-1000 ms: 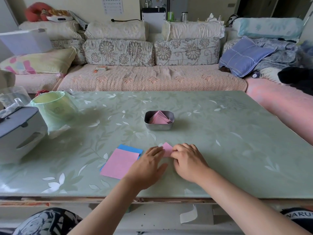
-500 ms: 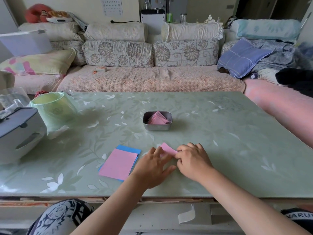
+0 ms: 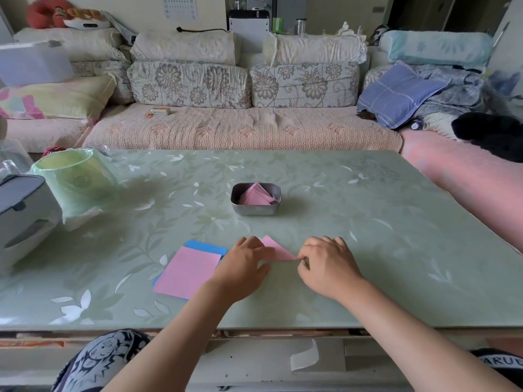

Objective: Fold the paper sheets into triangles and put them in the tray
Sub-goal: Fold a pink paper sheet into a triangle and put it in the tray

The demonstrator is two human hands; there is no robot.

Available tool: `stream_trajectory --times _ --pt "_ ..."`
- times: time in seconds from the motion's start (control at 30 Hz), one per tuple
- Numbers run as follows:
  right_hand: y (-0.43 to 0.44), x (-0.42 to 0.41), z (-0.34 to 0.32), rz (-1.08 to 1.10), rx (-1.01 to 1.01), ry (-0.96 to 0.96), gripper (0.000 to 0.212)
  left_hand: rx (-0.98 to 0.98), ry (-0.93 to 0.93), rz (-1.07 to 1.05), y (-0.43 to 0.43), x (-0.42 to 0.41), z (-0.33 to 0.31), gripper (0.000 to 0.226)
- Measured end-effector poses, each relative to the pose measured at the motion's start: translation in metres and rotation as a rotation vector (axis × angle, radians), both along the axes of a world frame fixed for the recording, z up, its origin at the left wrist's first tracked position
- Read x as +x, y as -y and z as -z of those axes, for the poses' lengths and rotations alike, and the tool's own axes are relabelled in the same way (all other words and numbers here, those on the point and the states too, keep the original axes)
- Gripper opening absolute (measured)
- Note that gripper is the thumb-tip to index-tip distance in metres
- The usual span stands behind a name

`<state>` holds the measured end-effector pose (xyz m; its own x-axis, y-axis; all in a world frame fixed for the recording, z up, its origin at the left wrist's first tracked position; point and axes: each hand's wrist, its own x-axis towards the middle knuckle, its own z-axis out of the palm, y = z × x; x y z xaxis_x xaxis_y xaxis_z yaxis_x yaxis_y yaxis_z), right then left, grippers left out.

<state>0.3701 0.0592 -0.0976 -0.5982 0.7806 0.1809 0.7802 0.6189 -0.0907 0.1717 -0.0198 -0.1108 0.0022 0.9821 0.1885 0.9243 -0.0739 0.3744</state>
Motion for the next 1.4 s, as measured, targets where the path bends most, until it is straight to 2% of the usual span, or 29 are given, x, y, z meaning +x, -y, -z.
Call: stream_trajectory --times 0.1,0.27,0.47,0.7,0.77,0.9,1.07,1.2,1.27,1.37,1.4 --pt "-0.006 -0.004 0.002 -0.027 -0.012 -0.038 0.021 0.010 0.051 0.014 -0.009 -0.010 -0.002 0.033" --pt "-0.013 -0.014 0.001 -0.059 -0.069 -0.052 0.036 -0.006 -0.086 0.030 -0.024 -0.021 -0.006 0.038" --pt "-0.028 -0.017 -0.005 -0.211 -0.068 -0.020 0.043 -0.003 -0.064 0.099 -0.032 -0.028 -0.011 0.042" --pt "-0.035 -0.027 -0.005 -0.336 0.127 0.018 0.022 0.030 -0.017 0.118 -0.035 -0.032 -0.008 0.048" --pt "-0.036 -0.030 -0.005 -0.295 0.061 0.004 0.027 0.039 -0.032 0.122 -0.036 -0.033 -0.009 0.046" --pt "-0.035 -0.033 -0.003 -0.072 -0.206 -0.098 0.044 0.042 -0.056 0.142 -0.039 -0.032 -0.009 0.046" --pt "-0.035 -0.033 -0.003 0.098 -0.458 -0.148 0.025 -0.068 0.033 0.029 -0.042 -0.029 -0.005 0.072" --pt "-0.035 -0.037 -0.005 0.138 -0.541 -0.238 0.022 -0.093 0.014 0.033 -0.045 -0.027 -0.007 0.076" --pt "-0.034 -0.037 -0.004 0.163 -0.570 -0.277 0.031 -0.076 0.057 0.033 -0.046 -0.025 -0.007 0.076" --pt "-0.032 -0.039 -0.005 0.188 -0.587 -0.269 0.054 -0.037 0.141 0.012 -0.046 -0.025 -0.008 0.076" --pt "-0.032 -0.040 -0.005 0.190 -0.580 -0.260 0.055 -0.021 0.161 0.006 -0.046 -0.024 -0.009 0.073"
